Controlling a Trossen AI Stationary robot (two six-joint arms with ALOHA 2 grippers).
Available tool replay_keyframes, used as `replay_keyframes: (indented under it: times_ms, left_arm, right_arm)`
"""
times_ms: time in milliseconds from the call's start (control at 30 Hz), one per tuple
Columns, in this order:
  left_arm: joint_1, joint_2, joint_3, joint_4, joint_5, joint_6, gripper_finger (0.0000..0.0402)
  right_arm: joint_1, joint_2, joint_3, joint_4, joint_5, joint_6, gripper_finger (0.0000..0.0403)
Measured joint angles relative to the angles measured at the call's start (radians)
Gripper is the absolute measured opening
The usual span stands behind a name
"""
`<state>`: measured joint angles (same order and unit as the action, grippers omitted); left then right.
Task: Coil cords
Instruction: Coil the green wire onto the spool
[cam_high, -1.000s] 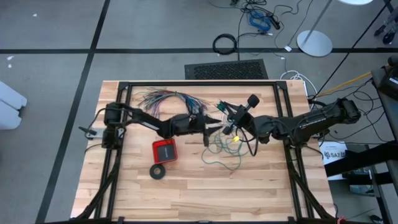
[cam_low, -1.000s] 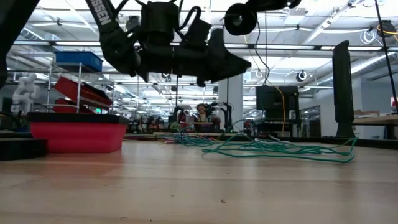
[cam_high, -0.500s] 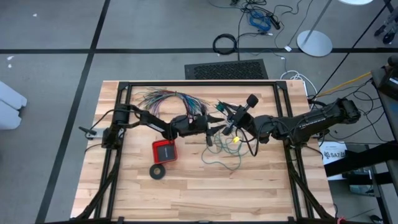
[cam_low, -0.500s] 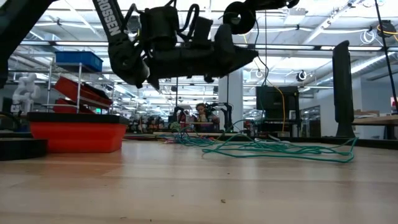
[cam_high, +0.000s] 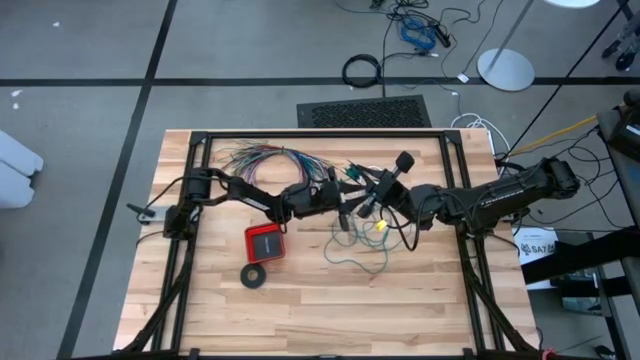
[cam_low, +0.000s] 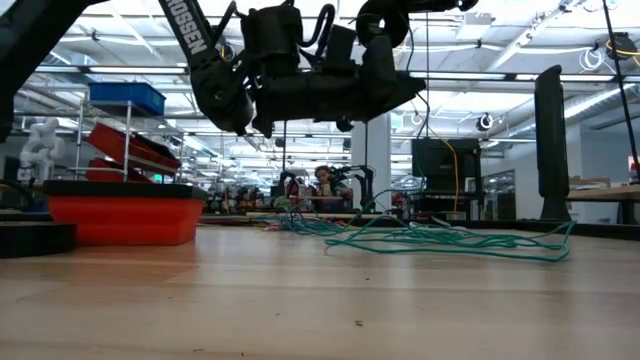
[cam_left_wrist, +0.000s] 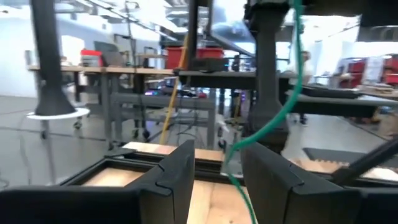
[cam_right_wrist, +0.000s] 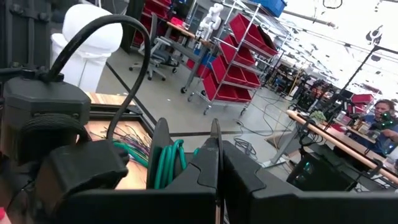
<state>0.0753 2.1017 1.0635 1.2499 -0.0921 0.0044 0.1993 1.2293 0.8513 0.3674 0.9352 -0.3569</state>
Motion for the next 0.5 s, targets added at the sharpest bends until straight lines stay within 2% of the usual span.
replay_keyframes:
  times_ms: [233,500]
  left_arm:
    - [0.024,0.0,0.001,-0.015,-0.01,-0.008,0.0137]
    - [0.049,0.0,0.001,-0.034,0.069,0.002,0.0137]
  right_arm:
    - [0.0,0.0,0.0,0.009,-0.034,0.0,0.0]
    - [0.006,0.0,0.0,0.019,-0.052,-0.003,0.0]
